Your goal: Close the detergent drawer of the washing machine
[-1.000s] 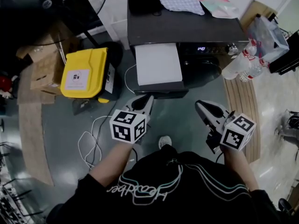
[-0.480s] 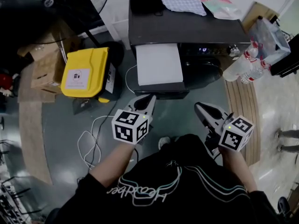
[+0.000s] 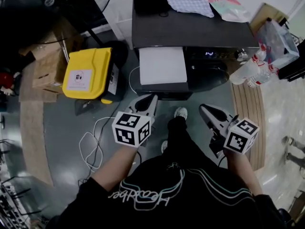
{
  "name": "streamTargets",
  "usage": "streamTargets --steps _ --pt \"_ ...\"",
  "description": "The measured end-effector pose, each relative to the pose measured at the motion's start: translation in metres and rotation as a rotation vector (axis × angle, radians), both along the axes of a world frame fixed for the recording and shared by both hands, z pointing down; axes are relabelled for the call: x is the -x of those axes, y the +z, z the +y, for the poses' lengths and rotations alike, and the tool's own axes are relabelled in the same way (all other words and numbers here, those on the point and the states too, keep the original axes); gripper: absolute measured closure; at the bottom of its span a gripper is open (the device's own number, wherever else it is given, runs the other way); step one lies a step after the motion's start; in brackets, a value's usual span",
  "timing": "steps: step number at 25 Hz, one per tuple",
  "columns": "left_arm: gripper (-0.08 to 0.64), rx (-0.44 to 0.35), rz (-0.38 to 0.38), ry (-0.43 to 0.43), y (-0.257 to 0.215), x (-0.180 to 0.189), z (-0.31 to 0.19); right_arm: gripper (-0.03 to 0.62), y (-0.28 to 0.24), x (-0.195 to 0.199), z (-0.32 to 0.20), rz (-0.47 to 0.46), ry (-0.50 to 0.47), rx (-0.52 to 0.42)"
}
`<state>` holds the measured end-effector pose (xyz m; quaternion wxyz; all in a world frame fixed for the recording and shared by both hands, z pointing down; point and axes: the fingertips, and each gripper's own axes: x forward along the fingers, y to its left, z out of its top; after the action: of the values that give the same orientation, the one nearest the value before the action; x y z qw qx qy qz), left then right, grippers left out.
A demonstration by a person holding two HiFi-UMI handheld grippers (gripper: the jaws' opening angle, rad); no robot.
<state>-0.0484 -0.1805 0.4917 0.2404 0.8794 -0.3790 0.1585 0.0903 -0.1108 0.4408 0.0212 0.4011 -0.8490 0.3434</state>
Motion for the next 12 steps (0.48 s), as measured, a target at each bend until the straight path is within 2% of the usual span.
streamTargets --steps 12 --pt "0.538 0.013 -0.025 -0.011 0.001 -0.004 -0.022 0.565 -0.007 -0.003 -0.039 -0.011 -0.026 -0.01"
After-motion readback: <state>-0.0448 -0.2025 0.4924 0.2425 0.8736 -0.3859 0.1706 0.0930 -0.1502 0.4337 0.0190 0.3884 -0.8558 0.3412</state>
